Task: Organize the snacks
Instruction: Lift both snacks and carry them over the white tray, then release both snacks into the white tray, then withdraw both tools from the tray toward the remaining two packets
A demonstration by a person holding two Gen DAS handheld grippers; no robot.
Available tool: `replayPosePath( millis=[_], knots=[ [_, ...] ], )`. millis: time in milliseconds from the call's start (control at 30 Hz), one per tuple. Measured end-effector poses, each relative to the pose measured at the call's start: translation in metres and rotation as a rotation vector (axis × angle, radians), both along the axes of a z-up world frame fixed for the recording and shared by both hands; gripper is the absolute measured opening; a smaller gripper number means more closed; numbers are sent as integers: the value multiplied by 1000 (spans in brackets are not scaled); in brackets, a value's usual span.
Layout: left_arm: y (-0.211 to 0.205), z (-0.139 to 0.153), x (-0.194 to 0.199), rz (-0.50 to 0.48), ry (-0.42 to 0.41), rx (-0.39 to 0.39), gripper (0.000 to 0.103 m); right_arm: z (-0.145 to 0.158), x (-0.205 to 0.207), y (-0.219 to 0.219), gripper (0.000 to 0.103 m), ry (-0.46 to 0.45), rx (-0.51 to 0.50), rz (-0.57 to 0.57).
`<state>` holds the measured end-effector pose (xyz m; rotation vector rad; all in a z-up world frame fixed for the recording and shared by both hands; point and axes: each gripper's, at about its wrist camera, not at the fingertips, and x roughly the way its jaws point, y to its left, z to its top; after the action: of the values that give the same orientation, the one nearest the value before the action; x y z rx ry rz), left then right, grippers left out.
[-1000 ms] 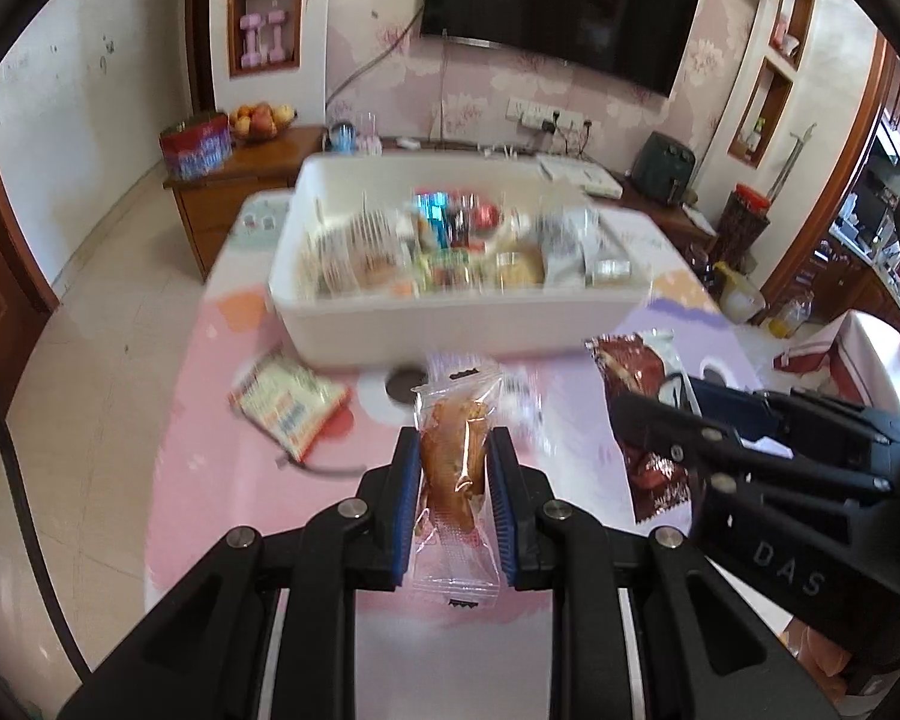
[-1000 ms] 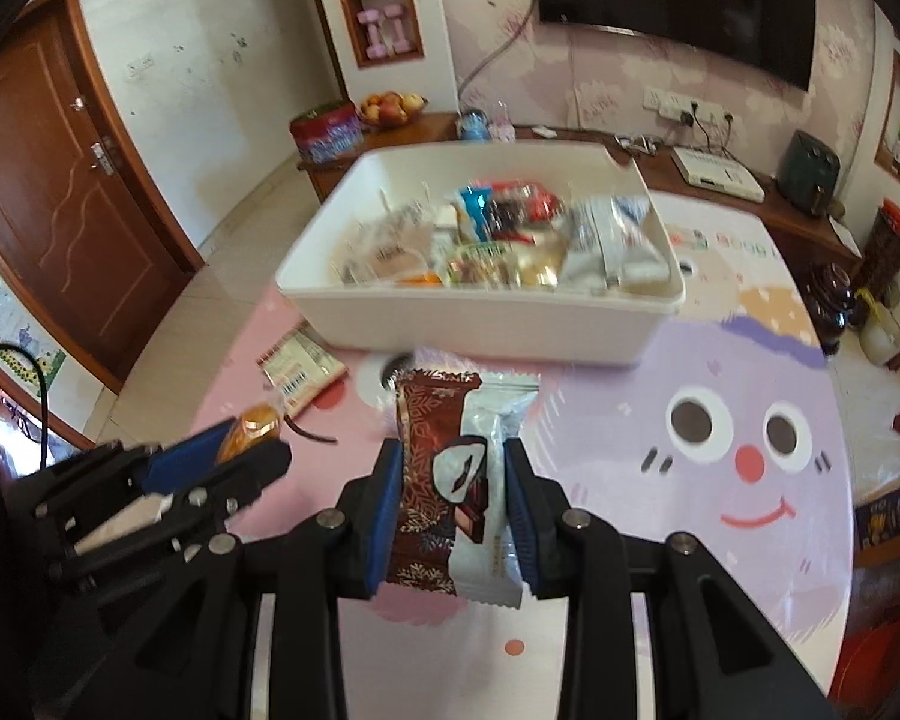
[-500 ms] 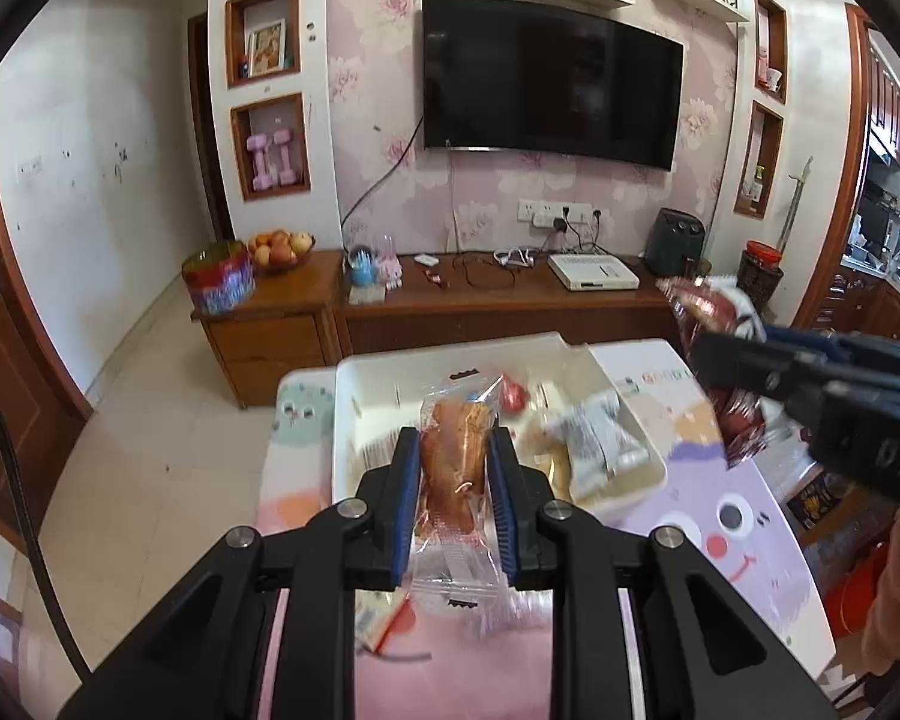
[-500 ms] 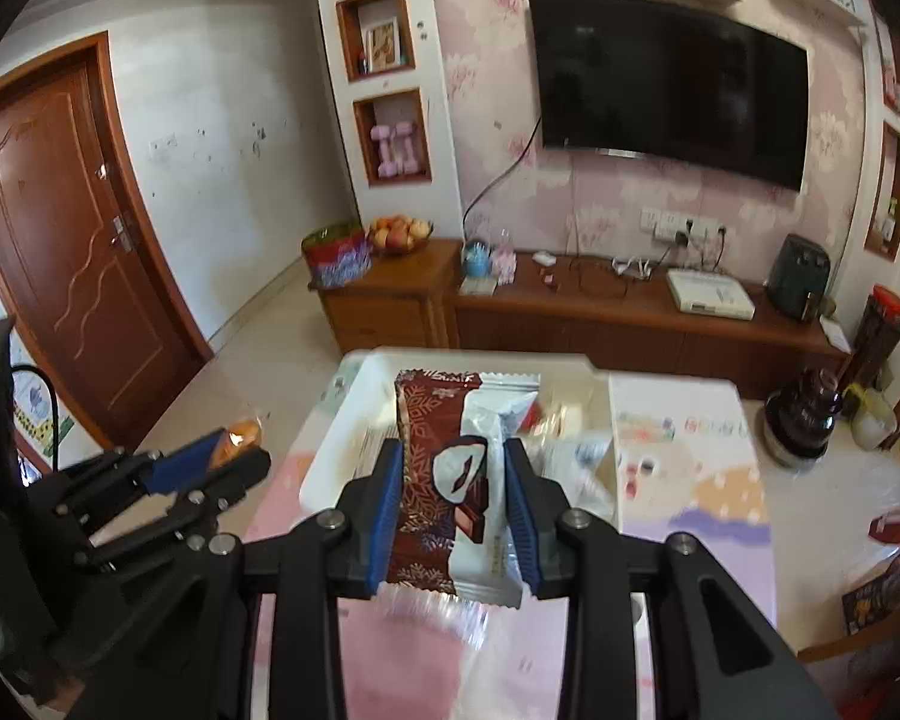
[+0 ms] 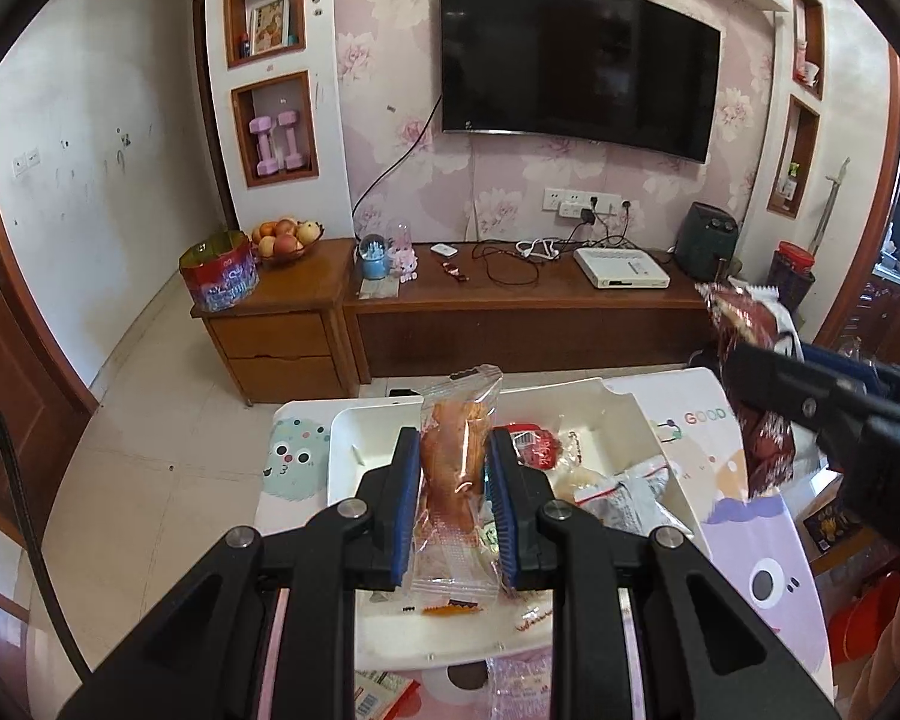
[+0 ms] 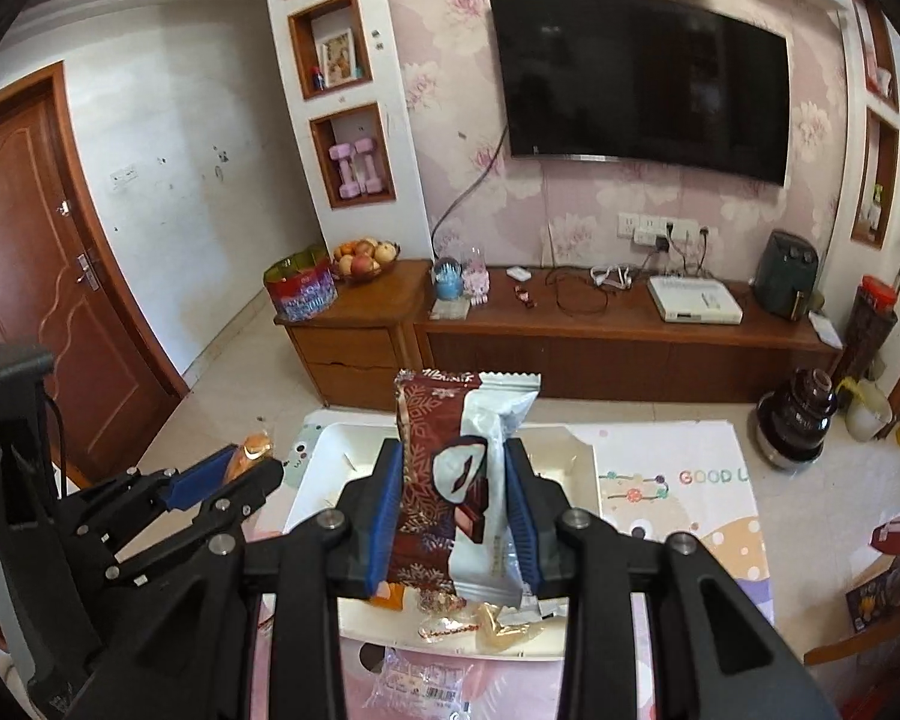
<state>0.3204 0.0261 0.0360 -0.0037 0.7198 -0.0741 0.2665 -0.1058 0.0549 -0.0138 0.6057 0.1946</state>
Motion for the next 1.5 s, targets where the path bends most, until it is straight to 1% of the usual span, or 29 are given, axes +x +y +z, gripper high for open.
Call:
replayPosePath(
  millis=[200,600,667,700,733,767,800,833,867,900,933,1033,1167,1500],
  knots=[
    [-4,-20,21,-4,37,15,21,-25,21,1,33,52,-1,0],
    [-9,-54,50,-4,91,32,21,-56,48,4,34,124,-6,-11],
    [-8,-60,54,0,104,28,24,-63,55,5,34,150,-18,-21],
    [-8,-64,57,4,113,25,39,-68,59,5,34,165,-27,-28],
    [-7,-67,59,10,125,20,66,-73,63,5,35,189,-37,-34],
    [-5,-73,61,44,135,32,74,-77,65,6,36,207,-41,-37],
    [-3,-76,62,65,136,39,85,-83,68,4,38,234,-39,-47],
    [-1,-80,62,69,138,28,88,-86,70,1,41,249,-34,-56],
    [1,-82,63,64,144,16,89,-90,72,-3,43,267,-20,-59],
    [3,-87,64,61,161,-4,89,-93,73,-6,48,277,-10,-62],
    [5,-91,64,62,173,-13,89,-96,73,-8,49,283,-4,-68],
    [6,-102,62,63,200,-10,89,-103,71,-13,50,299,3,-78],
    [2,-109,58,57,217,3,90,-106,68,-14,50,307,3,-72],
    [2,-102,42,47,218,-8,90,-102,53,-12,50,296,-3,-58]
  ],
)
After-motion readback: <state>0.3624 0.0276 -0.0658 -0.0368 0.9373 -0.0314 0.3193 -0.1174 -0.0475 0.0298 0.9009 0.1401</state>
